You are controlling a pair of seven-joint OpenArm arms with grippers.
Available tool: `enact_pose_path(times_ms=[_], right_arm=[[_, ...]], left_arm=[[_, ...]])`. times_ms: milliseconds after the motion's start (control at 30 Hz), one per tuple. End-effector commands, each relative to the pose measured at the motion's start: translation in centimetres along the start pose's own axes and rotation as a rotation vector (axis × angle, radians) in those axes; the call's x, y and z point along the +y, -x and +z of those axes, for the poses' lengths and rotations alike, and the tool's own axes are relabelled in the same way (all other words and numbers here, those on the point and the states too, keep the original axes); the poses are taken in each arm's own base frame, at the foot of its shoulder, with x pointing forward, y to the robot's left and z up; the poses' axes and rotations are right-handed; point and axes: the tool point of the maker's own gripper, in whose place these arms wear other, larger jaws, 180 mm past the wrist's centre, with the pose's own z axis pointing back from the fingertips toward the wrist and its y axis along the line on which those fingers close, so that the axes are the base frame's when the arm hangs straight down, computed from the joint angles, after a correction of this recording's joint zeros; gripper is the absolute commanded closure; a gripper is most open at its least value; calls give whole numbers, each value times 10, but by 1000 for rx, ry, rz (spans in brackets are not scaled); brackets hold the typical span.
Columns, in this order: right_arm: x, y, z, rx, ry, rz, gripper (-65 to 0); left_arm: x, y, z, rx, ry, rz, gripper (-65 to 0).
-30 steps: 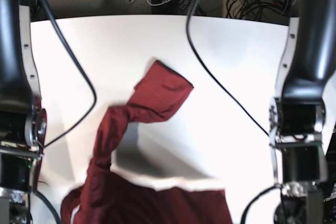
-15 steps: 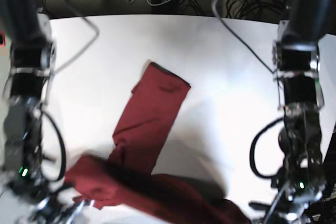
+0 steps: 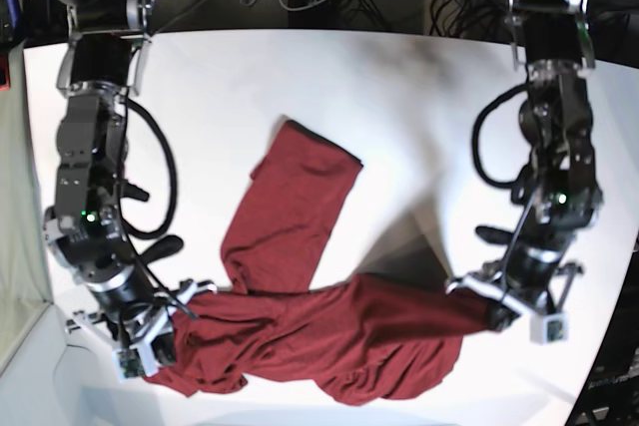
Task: Layout the t-shirt on the table in an organized manner, then fold the t-shirt properly
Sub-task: 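Lower the t-shirt onto the table with both grippers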
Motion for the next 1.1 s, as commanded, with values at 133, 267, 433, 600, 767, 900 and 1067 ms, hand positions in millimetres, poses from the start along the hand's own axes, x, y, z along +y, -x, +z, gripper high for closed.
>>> enact_pose_path(times_ms=[133, 267, 433, 600, 767, 900, 1067], right_arm=[[11, 15, 9, 12, -19, -7, 0], [17, 32, 8, 54, -35, -18, 0], [20, 54, 6, 111, -44, -25, 0], [22, 83, -4, 190, -59, -51, -47], [20, 94, -22, 209, -64, -79, -102], [17, 104, -40, 215, -70, -108, -149], [24, 115, -65, 259, -97, -129, -243]], left_arm=[[30, 42, 30, 55, -64, 23, -1], [48, 91, 45, 177, -107, 7, -1], [68, 153, 58, 338, -152, 15, -1], [101, 178, 66, 427, -209, -30, -1], [135, 165, 73, 402, -285, -28, -1], [148, 164, 79, 400, -319, -18, -1], [146, 167, 80, 408, -317, -16, -1]])
